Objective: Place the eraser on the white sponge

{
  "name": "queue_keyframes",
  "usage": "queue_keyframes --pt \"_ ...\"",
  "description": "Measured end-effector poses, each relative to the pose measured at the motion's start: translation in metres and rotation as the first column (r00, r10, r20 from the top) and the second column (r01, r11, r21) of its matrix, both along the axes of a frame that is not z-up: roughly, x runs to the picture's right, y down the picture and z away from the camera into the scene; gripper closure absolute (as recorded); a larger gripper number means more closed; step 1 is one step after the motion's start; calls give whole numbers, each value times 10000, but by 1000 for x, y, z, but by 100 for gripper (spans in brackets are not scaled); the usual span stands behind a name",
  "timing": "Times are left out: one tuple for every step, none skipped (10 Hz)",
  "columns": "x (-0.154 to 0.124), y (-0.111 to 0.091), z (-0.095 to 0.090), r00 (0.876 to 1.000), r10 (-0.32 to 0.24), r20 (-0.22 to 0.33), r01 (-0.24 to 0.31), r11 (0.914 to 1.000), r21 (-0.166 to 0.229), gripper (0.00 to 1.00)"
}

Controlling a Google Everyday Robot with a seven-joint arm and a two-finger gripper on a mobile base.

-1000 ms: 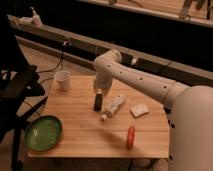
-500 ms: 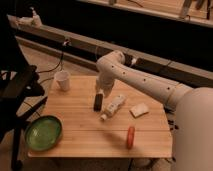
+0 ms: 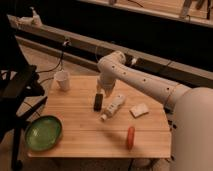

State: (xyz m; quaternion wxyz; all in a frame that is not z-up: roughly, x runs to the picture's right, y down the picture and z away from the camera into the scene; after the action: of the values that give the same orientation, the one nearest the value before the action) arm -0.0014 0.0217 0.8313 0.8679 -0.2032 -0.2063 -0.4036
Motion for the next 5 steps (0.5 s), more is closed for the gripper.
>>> queue_keyframes --pt "-4 -1 3 9996 -216 159 216 9998 14 33" --pt "-4 3 11 9985 -431 324 432 9991 -38 24" --pt "-2 6 19 9973 -564 461 568 9984 -80 21" --pt "-7 10 31 9944 -787 702 796 9968 -102 20" --pt "-13 12 37 9919 -938 854 945 9955 -44 20"
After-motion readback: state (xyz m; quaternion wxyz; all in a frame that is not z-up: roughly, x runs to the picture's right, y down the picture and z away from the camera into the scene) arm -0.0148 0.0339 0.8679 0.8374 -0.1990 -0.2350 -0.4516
